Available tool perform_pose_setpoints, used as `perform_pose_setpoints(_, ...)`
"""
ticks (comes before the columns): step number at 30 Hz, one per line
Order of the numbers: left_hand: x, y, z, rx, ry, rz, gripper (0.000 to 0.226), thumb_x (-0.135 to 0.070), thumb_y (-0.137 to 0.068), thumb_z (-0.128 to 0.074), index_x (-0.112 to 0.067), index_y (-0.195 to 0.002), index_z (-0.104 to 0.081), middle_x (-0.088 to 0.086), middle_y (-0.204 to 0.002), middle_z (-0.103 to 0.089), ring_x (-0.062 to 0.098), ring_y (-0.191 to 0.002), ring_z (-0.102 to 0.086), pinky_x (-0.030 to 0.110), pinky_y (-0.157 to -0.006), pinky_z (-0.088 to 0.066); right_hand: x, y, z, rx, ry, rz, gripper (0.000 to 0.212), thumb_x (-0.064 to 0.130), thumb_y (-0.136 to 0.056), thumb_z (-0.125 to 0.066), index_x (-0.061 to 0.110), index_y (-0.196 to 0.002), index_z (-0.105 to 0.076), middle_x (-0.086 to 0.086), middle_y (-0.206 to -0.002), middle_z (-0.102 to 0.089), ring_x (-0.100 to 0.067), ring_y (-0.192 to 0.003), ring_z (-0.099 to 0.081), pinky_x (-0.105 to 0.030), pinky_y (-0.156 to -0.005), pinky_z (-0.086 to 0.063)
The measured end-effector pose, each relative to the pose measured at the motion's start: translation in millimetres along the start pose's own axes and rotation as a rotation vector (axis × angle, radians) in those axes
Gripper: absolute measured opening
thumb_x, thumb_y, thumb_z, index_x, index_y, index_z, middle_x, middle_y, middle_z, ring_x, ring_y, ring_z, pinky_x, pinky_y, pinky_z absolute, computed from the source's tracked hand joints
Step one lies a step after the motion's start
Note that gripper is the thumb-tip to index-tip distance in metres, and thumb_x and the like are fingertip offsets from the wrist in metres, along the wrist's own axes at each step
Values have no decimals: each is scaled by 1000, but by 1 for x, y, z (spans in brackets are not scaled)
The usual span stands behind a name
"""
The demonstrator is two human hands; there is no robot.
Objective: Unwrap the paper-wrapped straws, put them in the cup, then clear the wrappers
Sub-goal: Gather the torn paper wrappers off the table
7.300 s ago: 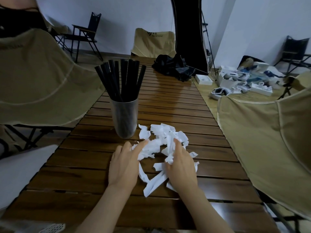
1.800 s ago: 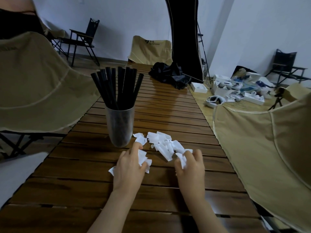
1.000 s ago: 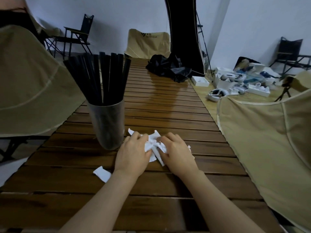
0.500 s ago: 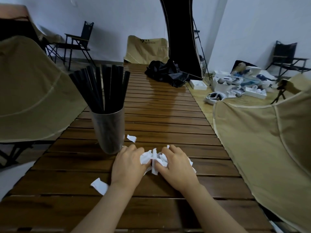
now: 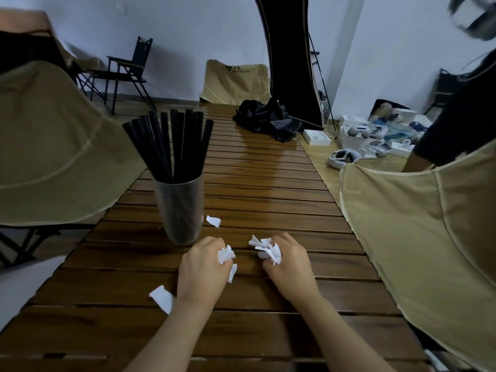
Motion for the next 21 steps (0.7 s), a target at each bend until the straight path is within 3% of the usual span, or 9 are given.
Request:
perform_pose_setpoints(3, 2, 1, 3, -32, 28, 18, 32, -33, -87, -66, -25, -117, -58, -5, -115, -62, 11, -100, -60, 17, -76, -52, 4, 2, 6, -30, -68, 12, 21, 14, -84, -63, 30, -90, -50, 14, -82, -58, -3, -74, -56, -21, -57, -46)
perform_pose_setpoints(7, 1, 3, 4, -57, 54, 25, 56, -29, -82, -72, -33, -127, -39, -3, -122, -60, 15, -107, -63, 24, -77, -58, 6, 1, 1, 23, 68, 89, 43, 10, -87, -60, 36, -122, -58, 17, -118, -60, 0, -109, -53, -21, -89, -48)
perform_pose_setpoints(9, 0, 3, 2, -62, 25, -8, 71, -27, -81, -74, -35, -138, -33, -3, -129, -58, 14, -114, -60, 25, -82, -57, 5, 0, -7, 48, 219, 120, 49, 9, -86, -61, 35, -127, -57, 13, -122, -58, -5, -112, -50, -18, -89, -43)
perform_pose_setpoints(12, -1, 2, 0, -68, -6, -32, 75, -26, -81, -74, -34, -144, -32, -4, -134, -55, 13, -121, -54, 24, -90, -54, 7, -1, -10, 27, 333, 143, 46, 14, -81, -70, 34, -122, -62, 13, -104, -62, -7, -98, -53, -11, -70, -33)
perform_pose_setpoints(14, 1, 2, -1, -80, -10, -27, 76, -25, -81, -73, -33, -145, -33, -3, -136, -54, 13, -124, -52, 24, -93, -51, 9, 0, -8, -22, 385, 163, 41, 15, -73, -76, 31, -109, -68, 14, -92, -61, -8, -88, -54, -15, -65, -29)
perform_pose_setpoints(17, 0, 4, 0, -96, 6, -34, 76, -23, -82, -73, -31, -146, -34, -1, -136, -54, 15, -126, -51, 26, -95, -50, 12, 2, -7, -58, 369, 186, 10, 19, -79, -64, 27, -85, -68, 10, -80, -56, -12, -76, -49, -25, -59, -37)
perform_pose_setpoints(19, -2, 4, 0, -87, 19, -48, 73, -22, -81, -74, -29, -145, -38, 0, -134, -56, 16, -124, -53, 29, -94, -52, 10, 2, 0, -90, 300, 143, 16, 18, -81, -53, 27, -73, -63, 8, -73, -54, -13, -69, -49, -32, -54, -44)
perform_pose_setpoints(21, -3, 2, 3, -109, 69, -70, 64, -19, -81, -74, -26, -139, -47, 2, -128, -61, 17, -119, -57, 29, -90, -54, 4, 2, 14, -148, 38, -27, 30, 5, -84, -52, 29, -67, -58, 7, -67, -55, -11, -62, -52, -30, -51, -46)
Point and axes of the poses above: each hand's wrist, its own y-axis away from the middle knuckle, its own z-axis out of the back of the hand, x = y × z, the point moved 6 cm from there along -y, towards the middle knuckle
